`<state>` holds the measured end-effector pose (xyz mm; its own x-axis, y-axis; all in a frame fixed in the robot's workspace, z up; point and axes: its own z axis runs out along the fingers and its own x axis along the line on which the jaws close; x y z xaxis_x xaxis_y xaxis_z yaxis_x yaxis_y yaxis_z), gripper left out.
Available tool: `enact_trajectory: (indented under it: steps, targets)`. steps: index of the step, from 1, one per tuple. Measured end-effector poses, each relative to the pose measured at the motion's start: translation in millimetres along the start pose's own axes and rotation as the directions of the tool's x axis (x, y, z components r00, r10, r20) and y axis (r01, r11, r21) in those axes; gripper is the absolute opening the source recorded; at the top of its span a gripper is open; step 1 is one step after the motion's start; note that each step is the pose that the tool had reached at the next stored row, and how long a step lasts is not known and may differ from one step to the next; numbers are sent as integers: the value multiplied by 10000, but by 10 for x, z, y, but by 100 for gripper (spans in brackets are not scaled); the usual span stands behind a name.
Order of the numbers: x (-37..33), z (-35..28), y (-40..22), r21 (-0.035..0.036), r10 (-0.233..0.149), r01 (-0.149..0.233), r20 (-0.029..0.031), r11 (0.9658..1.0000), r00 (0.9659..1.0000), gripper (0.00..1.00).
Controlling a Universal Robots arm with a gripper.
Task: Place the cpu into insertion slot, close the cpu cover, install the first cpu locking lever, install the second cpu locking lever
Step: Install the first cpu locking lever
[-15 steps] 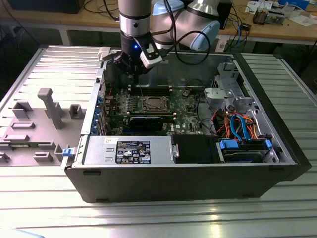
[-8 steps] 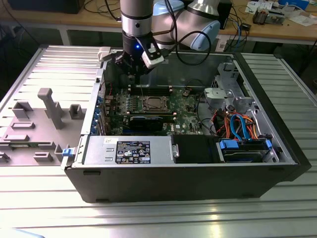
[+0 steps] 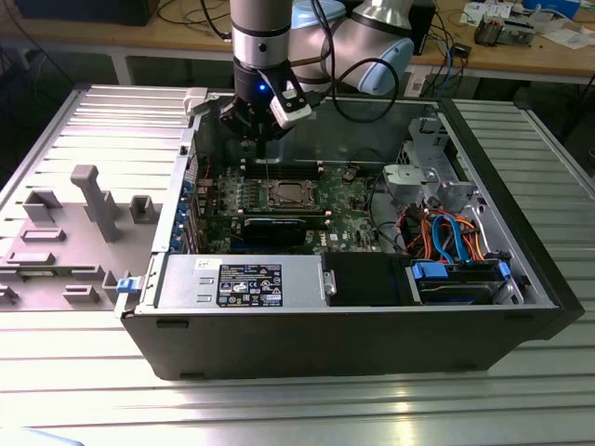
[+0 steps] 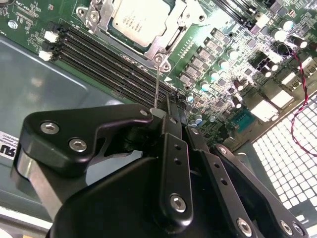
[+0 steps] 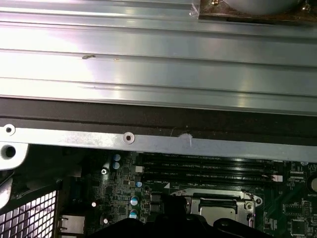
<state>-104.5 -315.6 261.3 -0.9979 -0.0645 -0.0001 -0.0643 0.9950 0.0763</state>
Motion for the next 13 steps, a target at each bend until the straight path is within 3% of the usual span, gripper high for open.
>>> enact_trajectory:
  steps: [13]
  targets:
    - [-105, 0, -7, 61, 2, -2, -13, 10000, 10000, 11]
